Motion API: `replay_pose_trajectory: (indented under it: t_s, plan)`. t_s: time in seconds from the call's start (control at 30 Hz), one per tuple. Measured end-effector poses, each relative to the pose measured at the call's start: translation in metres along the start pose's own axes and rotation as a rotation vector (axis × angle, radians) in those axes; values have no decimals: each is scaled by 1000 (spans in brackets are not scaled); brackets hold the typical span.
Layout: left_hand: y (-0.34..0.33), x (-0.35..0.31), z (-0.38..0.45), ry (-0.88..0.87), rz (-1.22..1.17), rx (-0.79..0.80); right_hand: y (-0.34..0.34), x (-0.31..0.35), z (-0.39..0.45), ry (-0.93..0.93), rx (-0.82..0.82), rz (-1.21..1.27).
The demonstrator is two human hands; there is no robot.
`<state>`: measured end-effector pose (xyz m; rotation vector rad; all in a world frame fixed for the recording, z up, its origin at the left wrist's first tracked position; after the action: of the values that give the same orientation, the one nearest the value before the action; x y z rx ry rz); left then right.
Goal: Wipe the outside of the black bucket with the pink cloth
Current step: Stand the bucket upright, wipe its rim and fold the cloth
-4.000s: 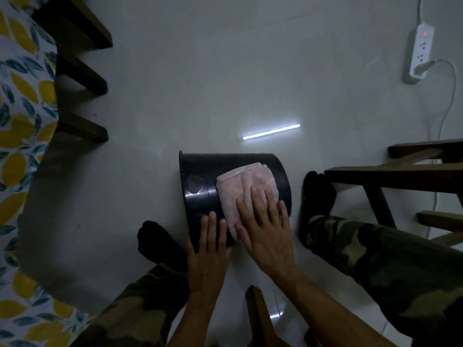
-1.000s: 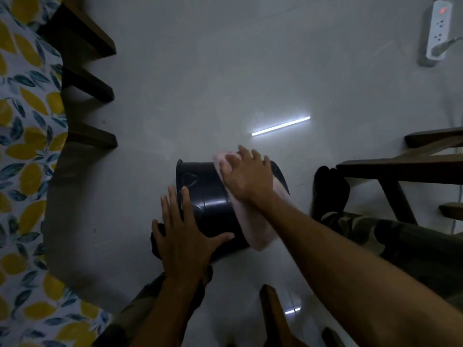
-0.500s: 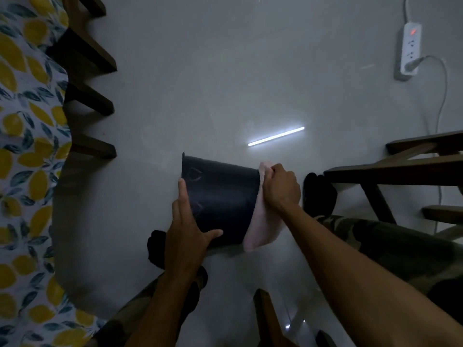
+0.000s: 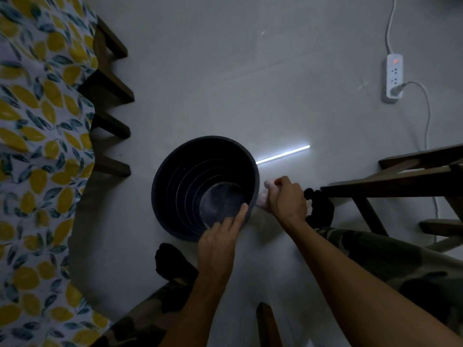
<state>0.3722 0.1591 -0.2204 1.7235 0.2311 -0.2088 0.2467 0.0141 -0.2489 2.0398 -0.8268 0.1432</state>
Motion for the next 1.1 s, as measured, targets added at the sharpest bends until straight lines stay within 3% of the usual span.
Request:
replay_pose_trajectory:
  t_s: [0.1,0.23,0.5,0.8,1.1]
  plan:
    - [-15,-11,-3,-21,94,28,12,1,-1,18,-27,22]
    - [-40,-8,-12,102,198,99,26,-2,5,22,-41,57]
    - [-61,-8,-18,120,36,282,42,-3,0,34,-55,66]
    - [56,-12,41,200,-241,19,83,38,-56,154,-44,173]
    - [238,-45,90,320,-848,-171,173,105,-157,663,265,218]
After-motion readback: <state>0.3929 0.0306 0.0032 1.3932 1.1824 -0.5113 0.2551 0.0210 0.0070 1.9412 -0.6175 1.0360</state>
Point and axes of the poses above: each hand's wrist, its own z-axis towards the middle knuckle, its own y-axis out of the back of the hand, x = y × z, the point moved 2 cm from there along z, towards the middle knuckle, and after that the axes turned 10 degrees about -y, right-handed, at the moved point
